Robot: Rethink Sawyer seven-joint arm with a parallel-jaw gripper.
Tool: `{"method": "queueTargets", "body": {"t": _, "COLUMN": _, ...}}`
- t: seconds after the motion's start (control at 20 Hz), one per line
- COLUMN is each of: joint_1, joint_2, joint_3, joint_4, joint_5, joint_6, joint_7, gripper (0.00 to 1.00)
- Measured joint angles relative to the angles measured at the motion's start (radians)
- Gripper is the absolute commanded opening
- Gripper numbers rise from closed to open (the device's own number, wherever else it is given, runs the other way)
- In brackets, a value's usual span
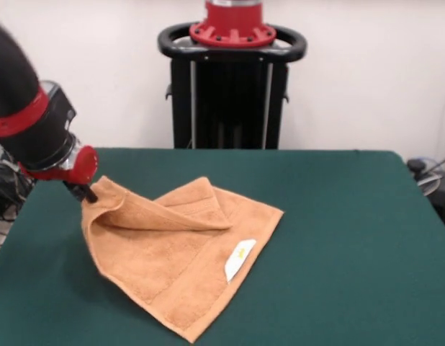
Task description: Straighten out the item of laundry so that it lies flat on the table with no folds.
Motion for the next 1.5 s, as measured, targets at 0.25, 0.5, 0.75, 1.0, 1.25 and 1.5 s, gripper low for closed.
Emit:
{"method": "queueTargets", "body": {"t": 0.25, "joint_1": -0.055, "joint_2": 0.132, "joint_3": 0.029, "joint_4": -0.080, "joint_5": -0.009, "joint_6": 0.141, "joint_7": -0.173, "gripper": 0.00}}
{"method": "queueTargets", "body": {"t": 0.5, "joint_1": -0.087, "joint_2": 0.234, "joint_3": 0.058, "joint_4": -0.142, "joint_5": -0.006, "joint_6": 0.199, "joint_7": -0.289, "gripper": 0.00}}
{"method": "queueTargets", "body": {"t": 0.75, "joint_1": -0.099, "joint_2": 0.251, "joint_3": 0.086, "joint_4": -0.179, "joint_5": -0.005, "joint_6": 0.284, "joint_7": -0.349, "gripper": 1.00}}
{"method": "queueTargets", "body": {"t": 1.0, "joint_1": -0.105, "joint_2": 0.253, "joint_3": 0.101, "joint_4": -0.179, "joint_5": -0.010, "joint_6": 0.293, "joint_7": -0.351, "gripper": 1.00}}
{"method": "queueTargets", "body": {"t": 1.25, "joint_1": -0.123, "joint_2": 0.258, "joint_3": 0.117, "joint_4": -0.177, "joint_5": -0.009, "joint_6": 0.294, "joint_7": -0.351, "gripper": 1.00}}
{"method": "queueTargets", "body": {"t": 1.5, "joint_1": -0.126, "joint_2": 0.258, "joint_3": 0.120, "joint_4": -0.176, "joint_5": -0.010, "joint_6": 0.294, "joint_7": -0.351, "gripper": 1.00}}
